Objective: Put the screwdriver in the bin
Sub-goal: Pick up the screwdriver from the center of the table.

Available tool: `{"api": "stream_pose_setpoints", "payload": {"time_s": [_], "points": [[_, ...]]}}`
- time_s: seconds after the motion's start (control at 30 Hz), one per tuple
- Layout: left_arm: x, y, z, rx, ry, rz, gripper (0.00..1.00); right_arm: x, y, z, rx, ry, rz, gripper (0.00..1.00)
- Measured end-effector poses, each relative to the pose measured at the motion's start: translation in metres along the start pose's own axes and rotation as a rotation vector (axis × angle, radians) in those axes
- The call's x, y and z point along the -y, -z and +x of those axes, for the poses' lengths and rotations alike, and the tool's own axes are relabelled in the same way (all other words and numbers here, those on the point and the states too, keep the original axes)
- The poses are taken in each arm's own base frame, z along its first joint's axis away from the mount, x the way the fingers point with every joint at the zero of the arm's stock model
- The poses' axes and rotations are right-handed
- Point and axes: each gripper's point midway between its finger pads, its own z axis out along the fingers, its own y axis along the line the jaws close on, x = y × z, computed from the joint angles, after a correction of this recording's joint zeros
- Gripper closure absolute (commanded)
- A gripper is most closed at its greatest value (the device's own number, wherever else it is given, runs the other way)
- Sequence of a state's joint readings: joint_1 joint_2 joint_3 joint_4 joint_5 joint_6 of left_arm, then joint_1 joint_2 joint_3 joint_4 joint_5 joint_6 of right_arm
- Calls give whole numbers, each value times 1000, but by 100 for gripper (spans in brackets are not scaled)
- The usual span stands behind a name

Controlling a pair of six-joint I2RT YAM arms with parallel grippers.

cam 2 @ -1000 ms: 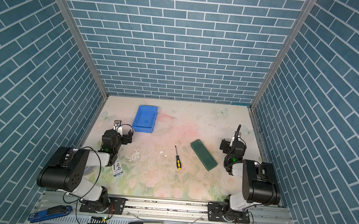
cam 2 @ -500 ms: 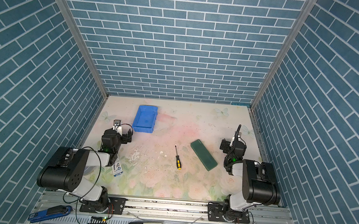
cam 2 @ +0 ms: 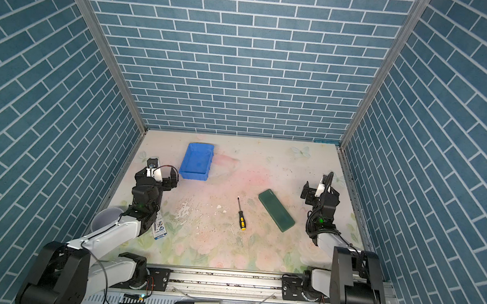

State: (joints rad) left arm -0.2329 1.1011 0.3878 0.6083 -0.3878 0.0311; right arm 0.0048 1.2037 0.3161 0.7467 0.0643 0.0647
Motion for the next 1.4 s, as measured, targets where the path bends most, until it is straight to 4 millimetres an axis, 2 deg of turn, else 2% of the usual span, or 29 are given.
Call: {"api": "stream_pose_setpoints", "payload": {"time_s": [0.1,0.33,0.47,0.6,0.7,0.93,1.17,1.4], "points": [[18,11,-10,-28,-4,35,0,-15,9,-5,-23,23,-51,1],[64,39,-31,-129,23,164,0,-64,34,-33,-36,95,-208,1],[79,55,-27,-221,78,215,0,-90,53,-41,-67,139,-306,1],[102,73,-21,-335,156,269,0,-111,73,-42,-119,183,-400,1],[124,83,-11,-432,217,301,0,-125,90,-39,-161,220,-483,1],[176,107,26,-666,276,333,0,-153,133,-23,-288,312,-695,1],[221,114,46,-833,302,334,0,-160,166,-16,-364,368,-816,1],[264,119,72,-1016,242,355,0,-163,182,-3,-431,368,-880,1]]}}
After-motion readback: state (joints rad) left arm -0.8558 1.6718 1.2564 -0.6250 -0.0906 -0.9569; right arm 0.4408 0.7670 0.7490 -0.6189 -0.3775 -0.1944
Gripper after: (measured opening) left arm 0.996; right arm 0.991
